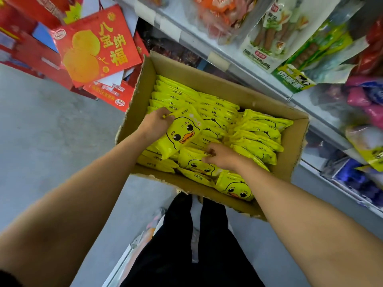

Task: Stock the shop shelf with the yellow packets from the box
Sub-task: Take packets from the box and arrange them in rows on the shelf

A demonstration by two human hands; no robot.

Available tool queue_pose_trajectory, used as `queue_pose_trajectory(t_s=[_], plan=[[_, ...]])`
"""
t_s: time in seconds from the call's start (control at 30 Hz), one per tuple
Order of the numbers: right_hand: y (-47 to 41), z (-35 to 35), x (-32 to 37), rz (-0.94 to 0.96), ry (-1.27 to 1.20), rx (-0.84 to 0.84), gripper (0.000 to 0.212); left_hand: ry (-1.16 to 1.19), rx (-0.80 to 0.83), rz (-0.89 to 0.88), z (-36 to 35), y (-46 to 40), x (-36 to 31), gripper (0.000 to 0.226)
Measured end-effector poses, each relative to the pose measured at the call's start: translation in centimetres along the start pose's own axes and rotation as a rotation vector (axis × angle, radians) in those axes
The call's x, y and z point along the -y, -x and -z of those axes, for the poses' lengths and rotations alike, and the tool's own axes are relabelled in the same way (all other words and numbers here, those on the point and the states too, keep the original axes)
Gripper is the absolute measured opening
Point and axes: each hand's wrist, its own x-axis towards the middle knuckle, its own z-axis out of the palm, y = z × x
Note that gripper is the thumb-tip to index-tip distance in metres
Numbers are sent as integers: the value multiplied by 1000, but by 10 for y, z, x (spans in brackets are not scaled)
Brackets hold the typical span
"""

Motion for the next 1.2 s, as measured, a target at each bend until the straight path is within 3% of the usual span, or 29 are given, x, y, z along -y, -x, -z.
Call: queue_pose_trajectory(t_s=[0.13,0.23,0.3,0.33,0.43,0.57,0.73,1.0,1.2], plan=[[38,22,3,-1,-208,-85,51,319,74,30,21,19,-18,64],[70,36,10,16,-353,-215,53,408,209,54,35,37,-37,93],[94,44,15,21,-489,-291,48,421,313,44,44,49,-52,102],[107,48,16,22,-553,-325,42,437,344,23,48,55,-61,96],[143,61,20,56,-701,-423,18,473,403,-99,55,78,-95,45],[188,85,18,110,-799,-550,29,421,444,-242,63,110,-143,31],[249,128,9,237,-899,-695,27,387,429,-384,69,150,-202,32],[360,199,-36,491,-838,-895,20,254,326,-526,50,218,-309,35],[451,254,-104,630,-779,-1064,22,157,325,-629,13,267,-389,87]])
